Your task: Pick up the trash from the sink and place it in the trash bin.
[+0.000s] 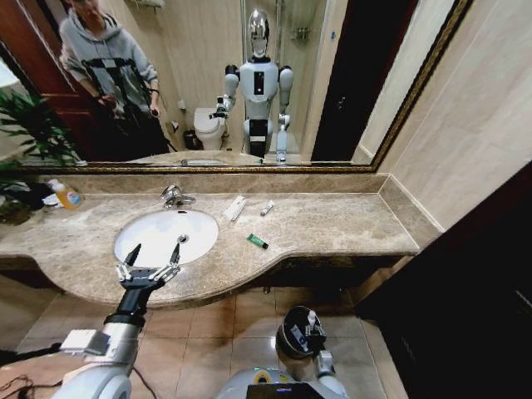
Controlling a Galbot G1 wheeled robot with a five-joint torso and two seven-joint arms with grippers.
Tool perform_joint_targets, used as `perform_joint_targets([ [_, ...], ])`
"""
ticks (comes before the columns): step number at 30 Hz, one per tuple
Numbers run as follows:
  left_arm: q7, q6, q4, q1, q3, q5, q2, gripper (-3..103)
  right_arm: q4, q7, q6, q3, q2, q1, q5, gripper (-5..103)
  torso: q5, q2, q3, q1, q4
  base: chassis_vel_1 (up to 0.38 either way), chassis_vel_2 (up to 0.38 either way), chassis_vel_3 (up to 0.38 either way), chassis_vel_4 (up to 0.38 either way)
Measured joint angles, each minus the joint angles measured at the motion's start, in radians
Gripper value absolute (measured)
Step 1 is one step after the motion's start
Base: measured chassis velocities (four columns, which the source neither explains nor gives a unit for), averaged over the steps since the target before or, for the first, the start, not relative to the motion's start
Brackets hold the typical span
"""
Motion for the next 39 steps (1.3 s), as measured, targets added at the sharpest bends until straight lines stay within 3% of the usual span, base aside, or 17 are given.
perform_joint_targets([
  [4, 0.0, 0.0, 0.0, 0.0, 0.0, 0.0, 0.0, 100, -0.015, -0.003, -0.006, -0.007, -0.01, 0.011, 0.002, 16, 0.0, 0.0, 0.0, 0.0, 0.0, 0.0, 0.0, 0.0, 0.0],
  [5, 0.0, 0.0, 0.0, 0.0, 0.0, 0.0, 0.0, 100, -0.017, -0.003, -0.007, -0.008, -0.013, 0.012, 0.002, 21, 0.0001, 0.0, 0.0, 0.0, 0.0, 0.0, 0.0, 0.0, 0.0],
  [7, 0.0, 0.0, 0.0, 0.0, 0.0, 0.0, 0.0, 100, -0.017, -0.003, -0.007, -0.008, -0.014, 0.012, 0.002, 21, 0.0001, 0.0, 0.0, 0.0, 0.0, 0.0, 0.0, 0.0, 0.0],
  [13, 0.0, 0.0, 0.0, 0.0, 0.0, 0.0, 0.0, 100, 0.002, 0.001, -0.004, -0.004, -0.02, 0.002, -0.022, 48, 0.0002, 0.0, 0.0, 0.0, 0.0, 0.0, 0.0, 0.0, 0.0],
  [16, 0.0, 0.0, 0.0, 0.0, 0.0, 0.0, 0.0, 100, 0.012, 0.008, 0.003, 0.003, -0.021, -0.008, -0.037, 54, 0.0002, 0.0, 0.0, 0.0, -0.0001, 0.0, 0.0, 0.0, 0.0],
  [19, 0.0, 0.0, 0.0, 0.0, 0.0, 0.0, 0.0, 100, 0.03, 0.037, 0.016, 0.011, -0.031, -0.03, -0.05, 70, 0.0003, 0.0, 0.0, 0.0, -0.0001, 0.0, 0.0, 0.0, 0.0],
  [24, 0.0, 0.0, 0.0, 0.0, 0.0, 0.0, 0.0, 100, 0.103, 0.111, 0.041, 0.033, -0.052, -0.083, -0.064, 86, 0.0004, 0.0, 0.0, 0.0, -0.0001, 0.0, 0.0, 0.0, 0.0],
  [26, 0.0, 0.0, 0.0, 0.0, 0.0, 0.0, 0.0, 100, 0.185, 0.175, 0.048, 0.057, -0.07, -0.138, -0.081, 91, 0.0006, 0.0, 0.0, 0.0, 0.0, 0.0, 0.0, 0.0, 0.0],
  [27, 0.0, 0.0, 0.0, 0.0, 0.0, 0.0, 0.0, 100, 0.28, 0.208, 0.043, 0.08, -0.084, -0.194, -0.084, 99, 0.0005, 0.0, 0.0, 0.0, 0.0, 0.0, 0.0, 0.0, 0.0],
  [31, 0.0, 0.0, 0.0, 0.0, 0.0, 0.0, 0.0, 100, 0.466, 0.245, 0.011, 0.112, -0.104, -0.305, -0.022, 100, 0.0004, 0.0, 0.0, 0.0, 0.0, 0.0, 0.0, 0.0, 0.0],
  [34, 0.0, 0.0, 0.0, 0.0, 0.0, 0.0, 0.0, 100, 0.728, 0.288, 0.0, 0.19, -0.105, -0.483, 0.036, 100, 0.0004, 0.0, 0.0, 0.0, -0.0003, 0.0, 0.0, 0.0, 0.0],
  [35, 0.0, 0.0, 0.0, 0.0, 0.0, 0.0, 0.0, 100, 0.728, 0.288, 0.0, 0.19, -0.105, -0.483, 0.036, 100, 0.0004, 0.0, 0.0, 0.0, -0.0003, 0.0, 0.0, 0.0, 0.0],
  [38, 0.0, 0.0, 0.0, 0.0, 0.0, 0.0, 0.0, 100, 1.017, 0.316, 0.004, 0.3, -0.081, -0.624, 0.026, 100, 0.0003, 0.0, 0.0, 0.0, -0.0002, 0.0, 0.0, 0.0, 0.0],
  [39, 0.0, 0.0, 0.0, 0.0, 0.0, 0.0, 0.0, 100, 1.017, 0.316, 0.004, 0.3, -0.081, -0.624, 0.026, 100, 0.0003, 0.0, 0.0, 0.0, -0.0002, 0.0, 0.0, 0.0, 0.0],
])
